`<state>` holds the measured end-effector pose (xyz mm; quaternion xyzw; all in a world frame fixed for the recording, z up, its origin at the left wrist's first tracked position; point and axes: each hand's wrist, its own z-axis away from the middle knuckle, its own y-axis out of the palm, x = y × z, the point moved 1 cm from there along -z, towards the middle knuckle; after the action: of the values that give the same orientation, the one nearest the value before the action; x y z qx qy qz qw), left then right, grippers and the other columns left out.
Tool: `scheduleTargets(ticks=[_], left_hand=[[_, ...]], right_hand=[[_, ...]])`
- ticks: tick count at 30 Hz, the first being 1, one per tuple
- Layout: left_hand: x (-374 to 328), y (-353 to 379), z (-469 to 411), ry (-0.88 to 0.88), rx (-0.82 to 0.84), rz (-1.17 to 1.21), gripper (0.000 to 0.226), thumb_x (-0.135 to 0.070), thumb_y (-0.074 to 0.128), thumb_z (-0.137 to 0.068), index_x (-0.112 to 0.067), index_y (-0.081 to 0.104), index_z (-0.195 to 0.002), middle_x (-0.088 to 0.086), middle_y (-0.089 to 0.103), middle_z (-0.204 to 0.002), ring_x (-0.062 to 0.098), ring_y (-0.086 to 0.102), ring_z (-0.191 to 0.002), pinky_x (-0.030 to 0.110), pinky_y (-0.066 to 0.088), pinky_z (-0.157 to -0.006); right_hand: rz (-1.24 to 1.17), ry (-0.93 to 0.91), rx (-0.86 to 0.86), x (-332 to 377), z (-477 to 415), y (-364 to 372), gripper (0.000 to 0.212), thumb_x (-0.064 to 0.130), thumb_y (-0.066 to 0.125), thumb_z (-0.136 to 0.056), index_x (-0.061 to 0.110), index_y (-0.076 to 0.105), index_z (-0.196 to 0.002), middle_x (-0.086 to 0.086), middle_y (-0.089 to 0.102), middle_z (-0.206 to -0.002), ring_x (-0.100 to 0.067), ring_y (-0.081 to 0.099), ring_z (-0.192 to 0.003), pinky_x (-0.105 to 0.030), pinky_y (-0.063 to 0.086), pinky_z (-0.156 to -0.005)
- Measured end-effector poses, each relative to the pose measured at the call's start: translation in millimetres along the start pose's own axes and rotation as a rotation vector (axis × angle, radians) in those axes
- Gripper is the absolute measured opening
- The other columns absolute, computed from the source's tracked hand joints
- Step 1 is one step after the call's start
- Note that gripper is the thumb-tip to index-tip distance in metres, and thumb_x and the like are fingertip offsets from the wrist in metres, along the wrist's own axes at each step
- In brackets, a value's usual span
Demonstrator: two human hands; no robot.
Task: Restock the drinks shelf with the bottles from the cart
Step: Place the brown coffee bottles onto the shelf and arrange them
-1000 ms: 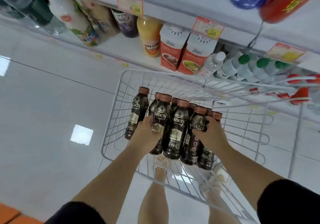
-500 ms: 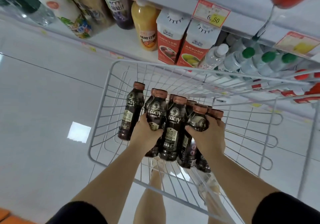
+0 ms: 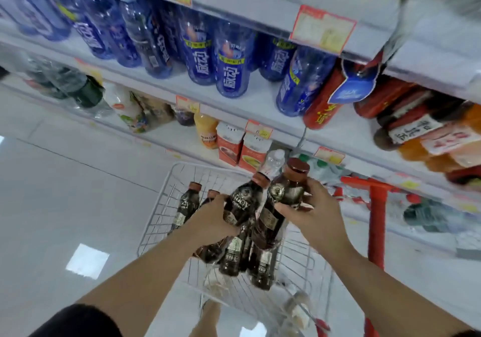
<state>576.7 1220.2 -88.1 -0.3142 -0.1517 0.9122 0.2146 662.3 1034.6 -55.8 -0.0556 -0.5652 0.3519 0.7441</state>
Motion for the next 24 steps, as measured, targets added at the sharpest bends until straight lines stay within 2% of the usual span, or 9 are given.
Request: scheduleTargets(ticks=[3,5,8,11,14,16,17,20,24], left_hand=[[-47,-21,40,0.092,-0.032,-0.02,0.085,-0.032,0.075,-0.075,-0.018,0.025,-0.143,0.002,0.058,-0.12,0.017,0.059,-0.098,0.025,0.047,-0.077],[-82,-36,69,0.177,-0.086,-0.023,0.084,-0.034,0.077,-0.073,-0.021,0.03,-0.14,0.001,0.054,-0.128,0.021,0.054,-0.112,0.028,0.045,-0.087],[-137,-59,120,0.322,-0.175,-0.042,0.076,-0.034,0.075,-0.074,-0.024,0.034,-0.136,-0.001,0.054,-0.128,0.019,0.053,-0.114,0.028,0.043,-0.089],[-195,-70,176,0.443,-0.245,-0.068,0.078,-0.035,0.073,-0.078,-0.025,0.028,-0.141,-0.002,0.046,-0.137,0.017,0.047,-0.119,0.023,0.035,-0.086],[-249,-69,228,0.565,-0.305,-0.034,0.077,-0.036,0.072,-0.079,-0.025,0.028,-0.141,-0.008,0.047,-0.129,0.009,0.048,-0.107,0.011,0.039,-0.074],[-285,-66,261,0.634,-0.334,0.01,0.074,-0.035,0.072,-0.08,-0.027,0.028,-0.139,-0.013,0.043,-0.114,0.004,0.046,-0.097,0.005,0.038,-0.063],[-302,-65,273,0.672,-0.359,0.017,0.074,-0.035,0.072,-0.079,-0.029,0.028,-0.139,-0.015,0.042,-0.11,0.003,0.047,-0.094,0.007,0.039,-0.065],[-348,-63,302,0.792,-0.441,0.063,0.065,-0.032,0.075,-0.076,-0.03,0.037,-0.128,-0.02,0.051,-0.104,-0.004,0.052,-0.086,0.013,0.044,-0.072],[-395,-59,329,0.928,-0.496,0.164,0.058,-0.028,0.076,-0.076,-0.039,0.033,-0.112,-0.026,0.051,-0.103,-0.012,0.048,-0.086,0.012,0.042,-0.078]], right_hand=[[0.001,-0.133,-0.055,48,13,-47,0.048,0.021,0.082,-0.066,0.029,0.06,-0.108,0.014,0.068,-0.095,0.006,0.062,-0.086,-0.005,0.044,-0.073],[-0.016,-0.195,-0.098,78,26,-79,0.051,0.024,0.084,-0.063,0.028,0.061,-0.109,0.015,0.068,-0.095,0.006,0.063,-0.085,-0.013,0.047,-0.078],[-0.084,-0.286,-0.158,118,51,-131,0.063,0.03,0.084,-0.063,0.023,0.058,-0.12,0.006,0.068,-0.108,-0.008,0.064,-0.098,-0.03,0.051,-0.087],[-0.159,-0.382,-0.189,158,80,-190,0.06,0.03,0.08,-0.068,0.029,0.055,-0.122,0.007,0.065,-0.111,-0.012,0.062,-0.097,-0.03,0.049,-0.082],[-0.203,-0.506,-0.242,195,109,-250,0.061,0.025,0.077,-0.073,0.028,0.049,-0.127,0.013,0.062,-0.11,0.002,0.059,-0.093,-0.008,0.046,-0.069],[-0.216,-0.592,-0.289,217,128,-288,0.06,0.023,0.077,-0.073,0.031,0.049,-0.125,0.019,0.059,-0.109,0.015,0.057,-0.089,-0.001,0.045,-0.065],[-0.214,-0.634,-0.303,227,137,-307,0.056,0.022,0.077,-0.073,0.034,0.049,-0.121,0.022,0.06,-0.107,0.018,0.057,-0.087,0.0,0.045,-0.066],[-0.189,-0.754,-0.356,251,161,-357,0.052,0.019,0.077,-0.074,0.033,0.052,-0.117,0.022,0.061,-0.106,0.016,0.057,-0.091,-0.003,0.046,-0.073],[-0.103,-0.894,-0.447,270,179,-403,0.067,0.022,0.079,-0.071,0.024,0.048,-0.13,0.009,0.059,-0.122,-0.007,0.057,-0.108,-0.022,0.047,-0.09]])
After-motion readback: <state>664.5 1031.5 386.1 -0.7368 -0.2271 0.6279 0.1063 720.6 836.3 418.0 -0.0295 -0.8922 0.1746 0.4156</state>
